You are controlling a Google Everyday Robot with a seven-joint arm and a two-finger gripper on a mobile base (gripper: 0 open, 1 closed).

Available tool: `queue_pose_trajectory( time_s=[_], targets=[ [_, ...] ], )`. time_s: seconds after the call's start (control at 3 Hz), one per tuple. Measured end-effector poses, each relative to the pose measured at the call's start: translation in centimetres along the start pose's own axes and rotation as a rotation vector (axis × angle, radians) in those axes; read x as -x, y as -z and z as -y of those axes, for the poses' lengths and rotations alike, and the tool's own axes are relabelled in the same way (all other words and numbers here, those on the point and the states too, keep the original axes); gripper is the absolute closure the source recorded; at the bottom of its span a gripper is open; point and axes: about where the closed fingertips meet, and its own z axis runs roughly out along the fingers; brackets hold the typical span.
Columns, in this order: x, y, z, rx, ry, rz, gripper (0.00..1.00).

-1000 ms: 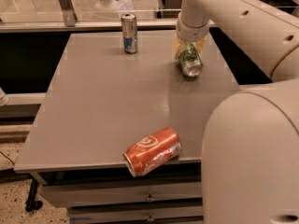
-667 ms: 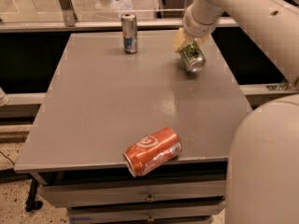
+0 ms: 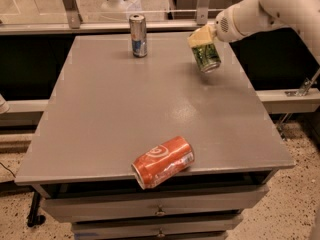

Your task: Place green can upright

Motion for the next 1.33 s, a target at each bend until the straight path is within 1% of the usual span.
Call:
queue_pose_trajectory(
  time_s=[0.33,0.67,1.0,1.33],
  targets=[
    [0.7,1.2,0.0,0.117,0.021,0.183,1.0],
    [0.8,2.8,-0.1,0.208,0.049,0.349,1.0],
    [-0.1,4.6,-0.7,0.282,0.096,0.501,1.0],
    [-0.8,6.0,-1.8,0.338,0.164,0.633,1.0]
  ],
)
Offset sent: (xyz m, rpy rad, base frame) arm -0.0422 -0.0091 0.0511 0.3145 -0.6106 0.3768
